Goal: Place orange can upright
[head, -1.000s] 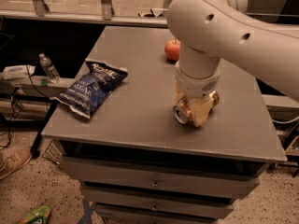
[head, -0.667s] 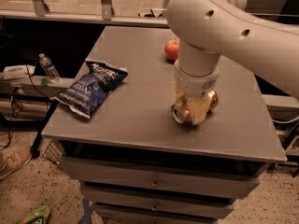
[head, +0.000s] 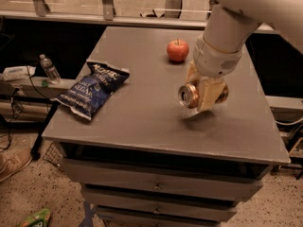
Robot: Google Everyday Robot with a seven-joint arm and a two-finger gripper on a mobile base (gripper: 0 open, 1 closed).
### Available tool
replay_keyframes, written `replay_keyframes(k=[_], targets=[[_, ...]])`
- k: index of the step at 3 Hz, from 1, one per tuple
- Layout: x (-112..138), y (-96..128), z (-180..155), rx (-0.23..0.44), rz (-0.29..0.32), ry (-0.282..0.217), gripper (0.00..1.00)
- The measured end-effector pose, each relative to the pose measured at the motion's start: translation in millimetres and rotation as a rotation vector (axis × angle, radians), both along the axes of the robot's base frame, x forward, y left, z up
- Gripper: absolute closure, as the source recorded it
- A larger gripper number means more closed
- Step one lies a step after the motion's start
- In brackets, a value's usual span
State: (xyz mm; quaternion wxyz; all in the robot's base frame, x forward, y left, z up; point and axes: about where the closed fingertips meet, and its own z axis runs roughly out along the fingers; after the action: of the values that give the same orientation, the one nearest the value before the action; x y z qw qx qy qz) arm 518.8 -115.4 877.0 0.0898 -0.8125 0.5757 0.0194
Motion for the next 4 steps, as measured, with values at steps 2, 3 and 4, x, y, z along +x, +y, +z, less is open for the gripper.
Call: replay_keyframes(k=[2, 3, 4], targets=[[11.2, 2.2, 39.5, 0.120, -0.134, -0.059, 1.00], [14.8, 1.2, 44.0, 0.145, -0.199, -0.106, 1.00], [17.0, -3.9, 56.4, 0.222, -0.372, -0.213, 1.00]])
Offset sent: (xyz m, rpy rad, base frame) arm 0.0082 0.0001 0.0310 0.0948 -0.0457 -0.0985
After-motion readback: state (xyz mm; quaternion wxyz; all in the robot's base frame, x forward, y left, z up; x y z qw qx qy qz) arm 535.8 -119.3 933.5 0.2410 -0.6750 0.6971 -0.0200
